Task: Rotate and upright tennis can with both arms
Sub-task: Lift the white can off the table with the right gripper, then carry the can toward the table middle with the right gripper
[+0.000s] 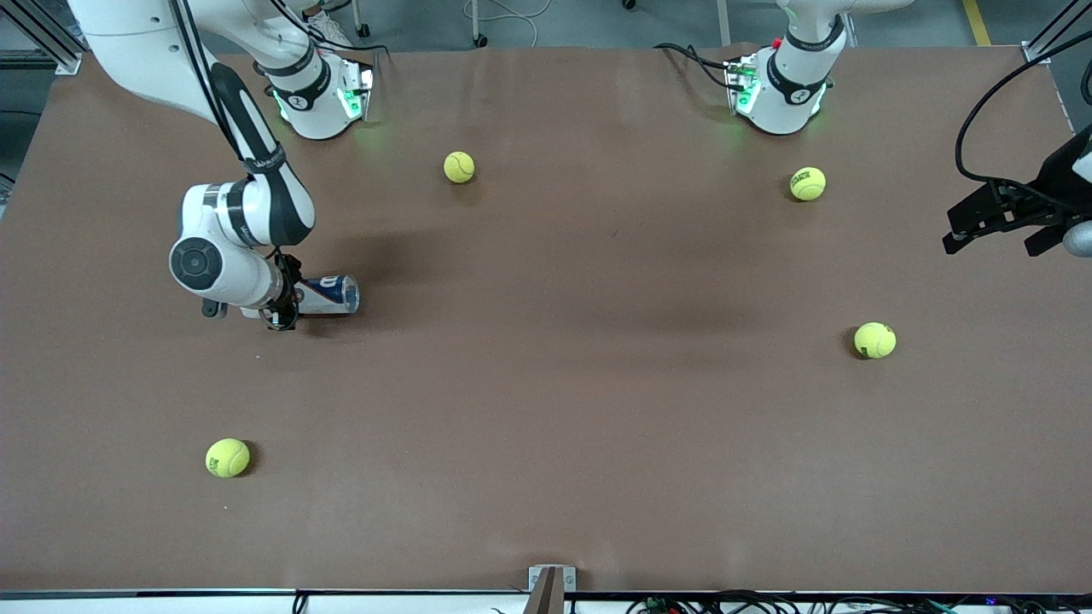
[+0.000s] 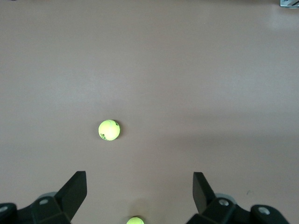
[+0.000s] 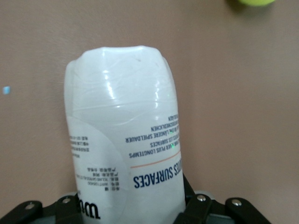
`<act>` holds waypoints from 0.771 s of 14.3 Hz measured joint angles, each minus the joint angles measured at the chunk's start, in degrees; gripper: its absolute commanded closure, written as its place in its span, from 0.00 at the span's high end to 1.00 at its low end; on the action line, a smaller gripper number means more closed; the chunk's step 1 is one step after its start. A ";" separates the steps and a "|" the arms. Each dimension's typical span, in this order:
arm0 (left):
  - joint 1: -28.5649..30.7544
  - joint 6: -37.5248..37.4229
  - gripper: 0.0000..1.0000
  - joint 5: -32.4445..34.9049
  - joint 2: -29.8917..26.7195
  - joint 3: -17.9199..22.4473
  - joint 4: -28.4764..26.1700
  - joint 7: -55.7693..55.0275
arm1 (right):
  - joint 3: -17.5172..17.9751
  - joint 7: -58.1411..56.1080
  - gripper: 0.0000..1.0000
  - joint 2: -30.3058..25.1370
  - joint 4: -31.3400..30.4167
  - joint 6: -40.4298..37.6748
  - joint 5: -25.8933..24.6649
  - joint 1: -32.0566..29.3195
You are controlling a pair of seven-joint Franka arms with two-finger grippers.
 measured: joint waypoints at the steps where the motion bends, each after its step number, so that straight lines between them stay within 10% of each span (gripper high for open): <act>1: 0.00 0.00 1.00 0.00 0.00 0.00 0.00 0.00 | 0.11 0.00 0.68 -0.72 1.88 -3.29 0.00 0.35; 11: 0.00 -0.20 1.00 0.00 0.00 0.00 -0.02 0.00 | 0.84 4.63 0.69 -0.58 16.53 -11.37 11.61 15.98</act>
